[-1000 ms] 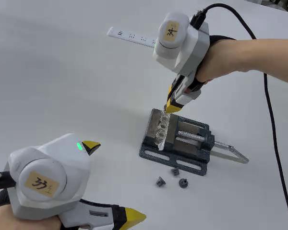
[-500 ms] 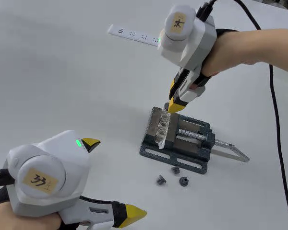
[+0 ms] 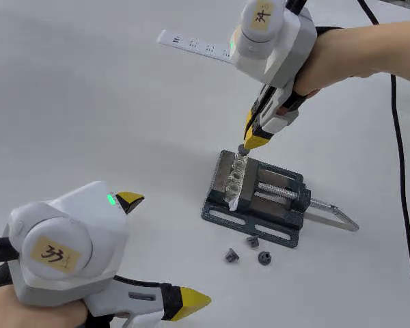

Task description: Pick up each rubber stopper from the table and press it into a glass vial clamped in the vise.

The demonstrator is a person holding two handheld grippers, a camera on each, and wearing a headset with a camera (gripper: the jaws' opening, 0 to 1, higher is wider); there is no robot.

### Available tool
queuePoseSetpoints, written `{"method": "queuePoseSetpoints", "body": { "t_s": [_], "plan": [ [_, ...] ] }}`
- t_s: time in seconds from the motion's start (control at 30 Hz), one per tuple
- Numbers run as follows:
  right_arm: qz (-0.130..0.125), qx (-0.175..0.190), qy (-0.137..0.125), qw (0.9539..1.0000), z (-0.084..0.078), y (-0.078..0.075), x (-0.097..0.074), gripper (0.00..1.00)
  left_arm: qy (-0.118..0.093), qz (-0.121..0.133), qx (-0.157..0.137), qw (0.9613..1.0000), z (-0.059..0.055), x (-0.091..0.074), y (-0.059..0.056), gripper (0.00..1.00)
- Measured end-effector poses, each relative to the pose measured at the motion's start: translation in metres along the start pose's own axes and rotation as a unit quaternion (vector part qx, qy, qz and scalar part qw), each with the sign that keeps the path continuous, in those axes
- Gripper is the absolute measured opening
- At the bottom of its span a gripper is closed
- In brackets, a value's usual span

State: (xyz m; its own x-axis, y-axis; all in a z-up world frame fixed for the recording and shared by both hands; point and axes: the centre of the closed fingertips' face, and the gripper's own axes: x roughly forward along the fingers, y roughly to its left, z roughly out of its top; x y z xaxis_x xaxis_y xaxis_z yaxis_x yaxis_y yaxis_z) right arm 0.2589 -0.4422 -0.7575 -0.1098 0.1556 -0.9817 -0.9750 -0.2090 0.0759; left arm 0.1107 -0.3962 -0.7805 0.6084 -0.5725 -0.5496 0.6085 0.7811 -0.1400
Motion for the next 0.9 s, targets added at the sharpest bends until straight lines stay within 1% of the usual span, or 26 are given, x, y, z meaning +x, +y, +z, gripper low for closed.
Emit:
{"method": "queuePoseSetpoints", "body": {
  "t_s": [0.13, 0.3, 0.37, 0.5, 0.57, 0.9],
  "plan": [
    [0.002, 0.002, 0.001, 1.0000, -0.0008, -0.0009, 0.0036, 0.02, 0.001, -0.001, 0.000, 1.0000, 0.0000, 0.0001, -0.0006, 0.98],
    [0.000, 0.002, 0.003, 1.0000, -0.0032, -0.0032, 0.0042, 0.01, 0.001, -0.002, -0.002, 1.0000, -0.0005, 0.0003, -0.0007, 0.98],
    [0.001, 0.005, 0.001, 1.0000, -0.0024, -0.0020, 0.0050, 0.00, 0.001, -0.003, -0.002, 1.0000, -0.0009, 0.0004, -0.0008, 0.98],
    [0.001, 0.001, 0.004, 1.0000, -0.0027, -0.0017, 0.0066, 0.00, 0.002, -0.005, -0.002, 1.0000, -0.0020, 0.0011, -0.0012, 0.98],
    [-0.003, 0.002, 0.004, 1.0000, -0.0018, -0.0027, 0.0058, 0.00, 0.003, -0.005, -0.001, 1.0000, -0.0022, 0.0011, -0.0012, 0.98],
    [-0.003, 0.004, 0.009, 0.9999, -0.0032, -0.0035, 0.0068, 0.00, 0.004, -0.006, -0.002, 1.0000, -0.0019, 0.0012, -0.0018, 0.98]
  ]
}}
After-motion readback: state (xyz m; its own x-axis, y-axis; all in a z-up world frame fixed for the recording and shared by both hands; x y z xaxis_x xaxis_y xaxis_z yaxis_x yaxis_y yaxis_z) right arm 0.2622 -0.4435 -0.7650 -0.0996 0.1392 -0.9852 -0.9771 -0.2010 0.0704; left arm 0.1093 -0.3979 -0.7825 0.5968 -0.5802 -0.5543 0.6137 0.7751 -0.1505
